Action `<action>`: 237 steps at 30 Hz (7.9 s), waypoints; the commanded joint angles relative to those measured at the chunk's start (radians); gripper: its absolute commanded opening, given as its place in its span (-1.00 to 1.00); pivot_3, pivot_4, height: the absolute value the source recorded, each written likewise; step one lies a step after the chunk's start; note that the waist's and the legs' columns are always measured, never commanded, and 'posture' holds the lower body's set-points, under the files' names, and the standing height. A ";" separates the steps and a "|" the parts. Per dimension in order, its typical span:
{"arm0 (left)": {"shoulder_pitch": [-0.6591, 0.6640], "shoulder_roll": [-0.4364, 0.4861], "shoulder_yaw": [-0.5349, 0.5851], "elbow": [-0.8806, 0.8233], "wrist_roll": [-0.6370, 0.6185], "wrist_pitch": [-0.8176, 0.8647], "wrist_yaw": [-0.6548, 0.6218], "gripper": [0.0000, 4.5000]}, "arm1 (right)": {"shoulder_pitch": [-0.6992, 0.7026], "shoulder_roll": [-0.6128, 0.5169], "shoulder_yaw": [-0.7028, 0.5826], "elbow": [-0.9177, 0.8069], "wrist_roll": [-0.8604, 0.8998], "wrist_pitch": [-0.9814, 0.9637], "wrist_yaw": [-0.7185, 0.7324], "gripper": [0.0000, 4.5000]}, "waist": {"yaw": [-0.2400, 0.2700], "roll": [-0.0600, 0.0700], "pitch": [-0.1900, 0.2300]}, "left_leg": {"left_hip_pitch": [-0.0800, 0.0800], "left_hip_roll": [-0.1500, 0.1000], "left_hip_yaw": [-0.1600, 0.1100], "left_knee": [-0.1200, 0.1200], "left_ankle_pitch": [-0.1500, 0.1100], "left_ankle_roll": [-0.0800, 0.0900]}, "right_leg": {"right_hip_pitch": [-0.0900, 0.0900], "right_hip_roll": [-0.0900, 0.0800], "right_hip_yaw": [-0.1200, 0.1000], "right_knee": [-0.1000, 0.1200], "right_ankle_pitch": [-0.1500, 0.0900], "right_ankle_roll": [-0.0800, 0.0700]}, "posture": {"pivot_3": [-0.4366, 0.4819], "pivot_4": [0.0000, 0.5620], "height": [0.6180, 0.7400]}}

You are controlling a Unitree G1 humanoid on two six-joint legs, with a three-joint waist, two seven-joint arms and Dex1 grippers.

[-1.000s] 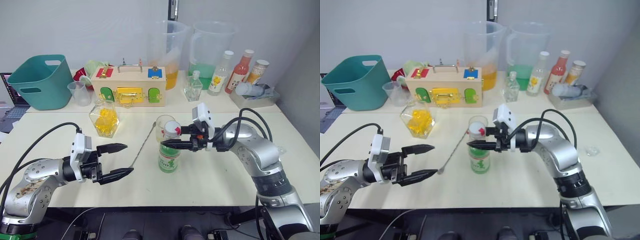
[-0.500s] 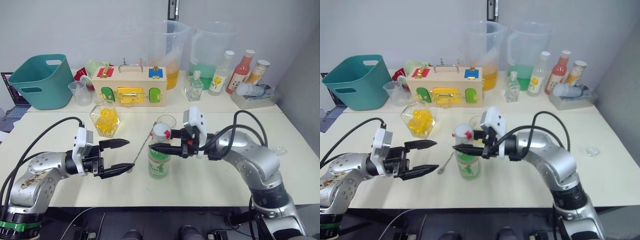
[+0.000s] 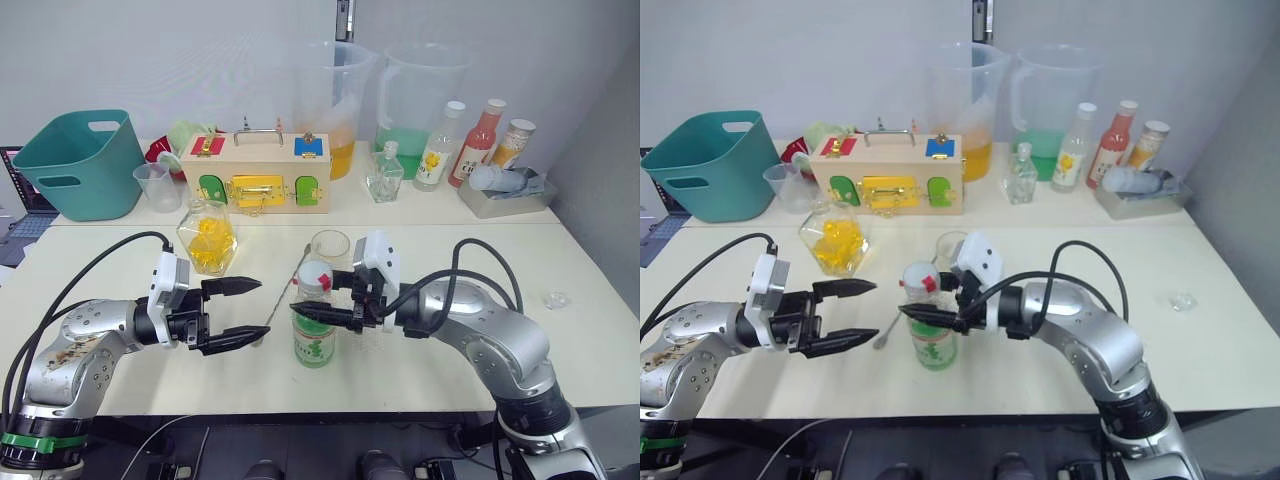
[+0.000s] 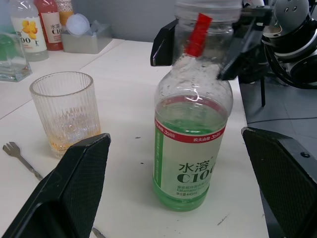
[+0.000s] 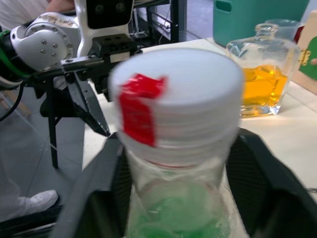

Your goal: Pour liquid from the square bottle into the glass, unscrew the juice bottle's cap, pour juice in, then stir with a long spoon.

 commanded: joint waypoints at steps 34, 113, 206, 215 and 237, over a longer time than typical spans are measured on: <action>-0.327 -0.147 -0.203 0.056 0.031 0.028 -0.060 1.00 | 0.278 -0.569 -0.702 -0.109 0.601 0.151 0.175 0.98 | 0.010 -0.001 0.000 | -0.001 -0.001 0.001 0.001 0.000 0.000 | 0.002 0.000 0.000 -0.002 0.000 0.001 | -0.05 -0.47 1.00; -0.370 -0.337 -0.340 0.018 0.245 0.093 0.292 -0.39 | -0.015 -0.166 -0.199 -0.224 0.351 0.170 -0.562 1.00 | 0.022 0.000 -0.001 | 0.000 -0.001 0.000 0.002 0.000 0.000 | 0.003 -0.001 0.001 -0.001 0.000 0.001 | -0.05 -0.47 1.00; -0.273 -0.273 -0.301 -0.157 0.128 0.141 0.279 -0.45 | -0.137 -0.202 -0.081 0.189 0.112 -0.216 0.416 -0.25 | -0.002 0.000 0.000 | 0.000 -0.001 -0.001 0.002 0.001 -0.001 | 0.002 0.000 0.000 -0.001 0.000 0.001 | -0.05 -0.47 1.00; -0.259 -0.227 -0.290 -0.189 0.117 0.159 0.280 -0.45 | -0.370 -0.145 0.009 0.484 0.028 -0.325 0.742 -0.03 | 0.002 0.000 0.000 | -0.001 -0.001 -0.001 0.001 0.001 -0.002 | 0.001 0.000 0.000 0.000 0.000 0.001 | -0.05 -0.47 1.00; -0.276 -0.277 -0.314 -0.150 0.142 0.145 0.306 -0.45 | -0.009 -0.149 -0.381 -0.071 0.268 0.073 0.053 0.99 | 0.012 0.000 0.000 | -0.001 -0.002 -0.001 0.001 0.001 -0.002 | 0.002 -0.001 0.000 0.000 0.000 0.001 | -0.05 -0.47 1.00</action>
